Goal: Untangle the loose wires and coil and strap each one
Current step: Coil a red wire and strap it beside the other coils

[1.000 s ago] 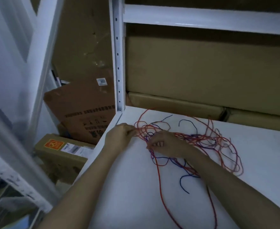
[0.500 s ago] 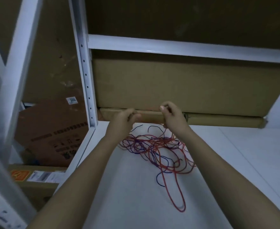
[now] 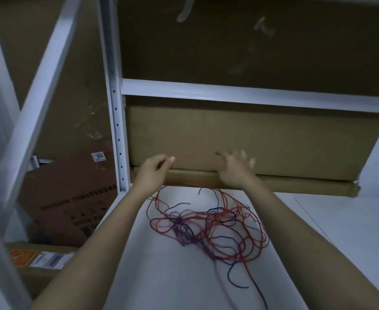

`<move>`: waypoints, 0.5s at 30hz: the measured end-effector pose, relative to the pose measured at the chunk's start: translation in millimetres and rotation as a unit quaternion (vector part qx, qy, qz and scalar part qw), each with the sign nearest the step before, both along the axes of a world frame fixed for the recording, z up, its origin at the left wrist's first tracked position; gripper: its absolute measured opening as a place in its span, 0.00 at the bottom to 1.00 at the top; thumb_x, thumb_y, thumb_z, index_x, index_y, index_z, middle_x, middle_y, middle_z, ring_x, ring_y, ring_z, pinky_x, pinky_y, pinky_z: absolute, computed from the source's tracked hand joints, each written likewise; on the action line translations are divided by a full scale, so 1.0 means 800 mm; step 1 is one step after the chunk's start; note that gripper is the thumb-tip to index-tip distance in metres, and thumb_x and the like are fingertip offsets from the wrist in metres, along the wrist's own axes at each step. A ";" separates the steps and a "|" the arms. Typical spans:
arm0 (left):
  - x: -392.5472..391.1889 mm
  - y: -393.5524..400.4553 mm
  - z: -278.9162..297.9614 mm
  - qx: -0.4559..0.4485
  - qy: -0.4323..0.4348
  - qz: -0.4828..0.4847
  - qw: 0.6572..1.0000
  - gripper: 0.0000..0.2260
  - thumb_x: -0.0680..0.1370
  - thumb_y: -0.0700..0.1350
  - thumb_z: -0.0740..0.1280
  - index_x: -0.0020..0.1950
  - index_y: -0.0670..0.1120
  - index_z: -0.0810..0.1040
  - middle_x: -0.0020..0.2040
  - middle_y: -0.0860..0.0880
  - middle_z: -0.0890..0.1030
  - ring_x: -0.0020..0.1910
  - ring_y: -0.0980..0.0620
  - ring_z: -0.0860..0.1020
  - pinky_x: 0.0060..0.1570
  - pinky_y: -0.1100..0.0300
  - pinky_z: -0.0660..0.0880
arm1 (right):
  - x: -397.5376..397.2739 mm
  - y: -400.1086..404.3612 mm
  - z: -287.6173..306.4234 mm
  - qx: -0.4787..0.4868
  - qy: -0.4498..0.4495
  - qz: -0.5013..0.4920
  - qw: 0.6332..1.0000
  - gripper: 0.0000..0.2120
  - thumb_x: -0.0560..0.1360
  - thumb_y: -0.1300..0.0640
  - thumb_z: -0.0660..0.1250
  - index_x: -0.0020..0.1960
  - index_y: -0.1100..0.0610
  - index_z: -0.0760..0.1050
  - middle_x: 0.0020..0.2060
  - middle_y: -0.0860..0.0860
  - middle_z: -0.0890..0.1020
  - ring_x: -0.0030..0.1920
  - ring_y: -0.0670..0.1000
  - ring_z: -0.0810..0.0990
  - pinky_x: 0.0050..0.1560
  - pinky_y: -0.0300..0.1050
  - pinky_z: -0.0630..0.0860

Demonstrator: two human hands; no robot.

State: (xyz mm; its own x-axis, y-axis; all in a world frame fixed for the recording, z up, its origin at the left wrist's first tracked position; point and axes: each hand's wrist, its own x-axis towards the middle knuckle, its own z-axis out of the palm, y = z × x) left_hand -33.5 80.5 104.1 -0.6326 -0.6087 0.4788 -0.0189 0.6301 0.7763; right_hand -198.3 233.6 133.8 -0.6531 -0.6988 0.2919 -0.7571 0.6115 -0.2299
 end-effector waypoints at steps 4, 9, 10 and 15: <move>-0.018 0.021 0.002 -0.026 -0.030 -0.041 0.998 0.12 0.81 0.45 0.63 0.41 0.41 0.78 0.31 0.53 0.72 0.30 0.63 0.69 0.31 0.71 0.63 | 0.040 -0.022 -0.029 -0.074 -0.242 0.229 0.940 0.30 0.77 0.54 0.63 0.76 0.49 0.56 0.67 0.53 0.71 0.65 0.53 0.72 0.63 0.50 0.70; -0.012 0.013 0.001 -0.014 -0.070 -0.078 0.994 0.13 0.80 0.49 0.63 0.39 0.43 0.76 0.32 0.51 0.67 0.27 0.60 0.63 0.29 0.69 0.62 | 0.033 -0.030 -0.035 -0.212 -0.237 0.195 0.928 0.12 0.82 0.51 0.56 0.47 0.49 0.77 0.41 0.50 0.82 0.43 0.48 0.80 0.40 0.40 0.69; -0.004 0.005 -0.003 -0.006 -0.079 -0.077 0.994 0.14 0.80 0.49 0.64 0.39 0.43 0.74 0.32 0.50 0.66 0.27 0.61 0.63 0.29 0.69 0.62 | 0.020 -0.024 -0.033 -0.239 -0.227 0.146 0.933 0.13 0.82 0.51 0.55 0.43 0.47 0.76 0.38 0.52 0.81 0.37 0.49 0.78 0.37 0.42 0.67; 0.016 -0.018 -0.026 0.002 -0.123 -0.053 0.991 0.13 0.81 0.46 0.62 0.42 0.40 0.77 0.34 0.50 0.71 0.34 0.55 0.69 0.37 0.66 0.67 | -0.020 -0.010 -0.050 -0.318 -0.084 -0.049 0.943 0.14 0.82 0.51 0.54 0.45 0.53 0.76 0.30 0.48 0.75 0.32 0.52 0.73 0.28 0.41 0.61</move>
State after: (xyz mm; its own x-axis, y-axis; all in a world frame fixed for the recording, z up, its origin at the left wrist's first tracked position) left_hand -21.1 66.2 83.6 -0.7902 -0.5342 0.3005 -0.1412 0.6357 0.7589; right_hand -214.6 225.9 93.6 -0.7803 -0.3512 0.5175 -0.6237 0.3754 -0.6857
